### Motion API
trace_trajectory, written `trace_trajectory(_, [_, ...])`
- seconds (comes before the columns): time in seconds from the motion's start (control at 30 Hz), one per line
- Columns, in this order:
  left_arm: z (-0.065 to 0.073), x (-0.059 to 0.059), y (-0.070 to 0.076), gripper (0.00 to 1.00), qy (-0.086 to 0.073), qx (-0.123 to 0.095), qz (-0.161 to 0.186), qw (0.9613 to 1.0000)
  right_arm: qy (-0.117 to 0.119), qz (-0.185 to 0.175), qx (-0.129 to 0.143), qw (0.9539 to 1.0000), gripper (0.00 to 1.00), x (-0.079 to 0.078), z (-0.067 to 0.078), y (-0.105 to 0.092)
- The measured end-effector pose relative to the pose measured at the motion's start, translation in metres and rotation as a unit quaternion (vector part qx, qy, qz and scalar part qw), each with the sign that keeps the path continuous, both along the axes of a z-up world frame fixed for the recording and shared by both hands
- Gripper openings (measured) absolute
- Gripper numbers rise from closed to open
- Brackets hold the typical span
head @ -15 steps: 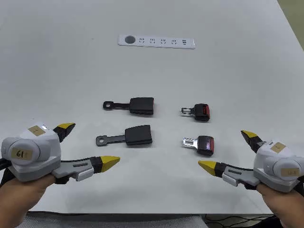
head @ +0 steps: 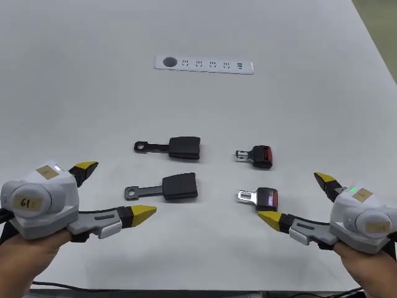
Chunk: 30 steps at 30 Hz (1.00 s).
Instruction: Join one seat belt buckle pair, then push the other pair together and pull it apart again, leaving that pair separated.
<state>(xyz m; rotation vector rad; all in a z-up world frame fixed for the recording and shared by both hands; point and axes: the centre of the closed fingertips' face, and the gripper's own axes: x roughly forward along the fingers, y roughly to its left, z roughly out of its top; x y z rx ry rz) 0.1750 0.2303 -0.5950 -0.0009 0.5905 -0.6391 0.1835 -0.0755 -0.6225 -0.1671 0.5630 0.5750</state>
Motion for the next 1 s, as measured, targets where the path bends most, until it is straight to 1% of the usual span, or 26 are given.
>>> trace_trajectory(0.33, [0.0063,-0.0003,-0.0054,0.99,-0.001,0.000,0.001,1.0000,-0.001,0.000,0.000,1.0000,0.97,0.0003,0.0008,-0.0009])
trace_trajectory(0.63, [0.0057,0.0008,-0.0060,0.99,-0.001,0.000,-0.001,1.0000,-0.001,0.000,0.001,1.0000,0.97,0.0016,0.0021,-0.0016])
trace_trajectory(0.77, [0.0032,0.0019,-0.0057,0.99,0.000,0.000,-0.004,1.0000,-0.002,-0.001,0.002,1.0000,0.97,0.0023,0.0026,-0.0015])
trace_trajectory(1.0, [0.0045,0.0025,-0.0086,0.99,-0.003,0.005,-0.011,0.9999,-0.002,0.000,0.004,1.0000,0.97,0.0022,0.0017,-0.0011])
